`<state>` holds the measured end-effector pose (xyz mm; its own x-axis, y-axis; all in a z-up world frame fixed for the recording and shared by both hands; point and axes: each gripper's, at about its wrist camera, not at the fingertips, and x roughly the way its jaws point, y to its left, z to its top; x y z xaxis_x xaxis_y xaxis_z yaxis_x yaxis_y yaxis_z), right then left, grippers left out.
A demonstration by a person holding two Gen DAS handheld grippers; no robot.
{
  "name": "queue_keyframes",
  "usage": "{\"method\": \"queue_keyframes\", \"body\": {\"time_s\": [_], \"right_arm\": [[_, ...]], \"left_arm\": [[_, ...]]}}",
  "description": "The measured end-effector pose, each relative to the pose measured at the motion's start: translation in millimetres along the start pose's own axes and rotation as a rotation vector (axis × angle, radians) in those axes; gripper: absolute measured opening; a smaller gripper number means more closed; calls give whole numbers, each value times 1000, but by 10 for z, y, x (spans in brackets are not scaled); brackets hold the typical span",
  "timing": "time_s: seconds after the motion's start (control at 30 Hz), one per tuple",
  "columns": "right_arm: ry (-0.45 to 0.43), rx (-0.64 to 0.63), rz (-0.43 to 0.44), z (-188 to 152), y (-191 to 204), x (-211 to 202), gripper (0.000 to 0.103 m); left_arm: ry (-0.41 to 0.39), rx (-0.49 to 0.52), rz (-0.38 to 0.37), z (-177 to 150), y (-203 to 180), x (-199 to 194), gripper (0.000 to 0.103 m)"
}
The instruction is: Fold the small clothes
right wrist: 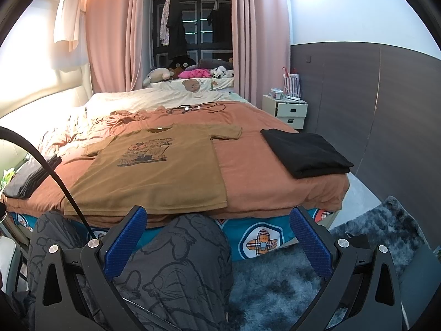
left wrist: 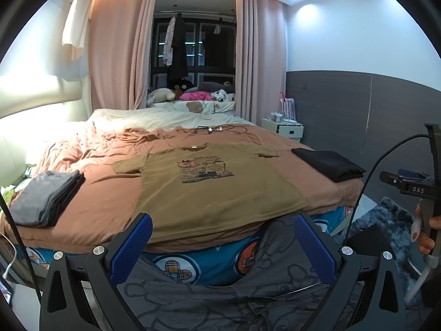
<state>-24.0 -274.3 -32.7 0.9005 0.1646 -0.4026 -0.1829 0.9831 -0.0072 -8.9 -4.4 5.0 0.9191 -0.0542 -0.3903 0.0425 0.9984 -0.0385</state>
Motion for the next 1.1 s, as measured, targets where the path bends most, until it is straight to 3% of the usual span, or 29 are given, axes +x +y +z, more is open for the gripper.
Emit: {"method": "queue_keyframes", "body": {"time_s": [1.1], "right_arm": [[-15,-4,-1,1,-25,-59,103]], "left_arm": [[-20,10,18,-38,3,-63,103]]}}
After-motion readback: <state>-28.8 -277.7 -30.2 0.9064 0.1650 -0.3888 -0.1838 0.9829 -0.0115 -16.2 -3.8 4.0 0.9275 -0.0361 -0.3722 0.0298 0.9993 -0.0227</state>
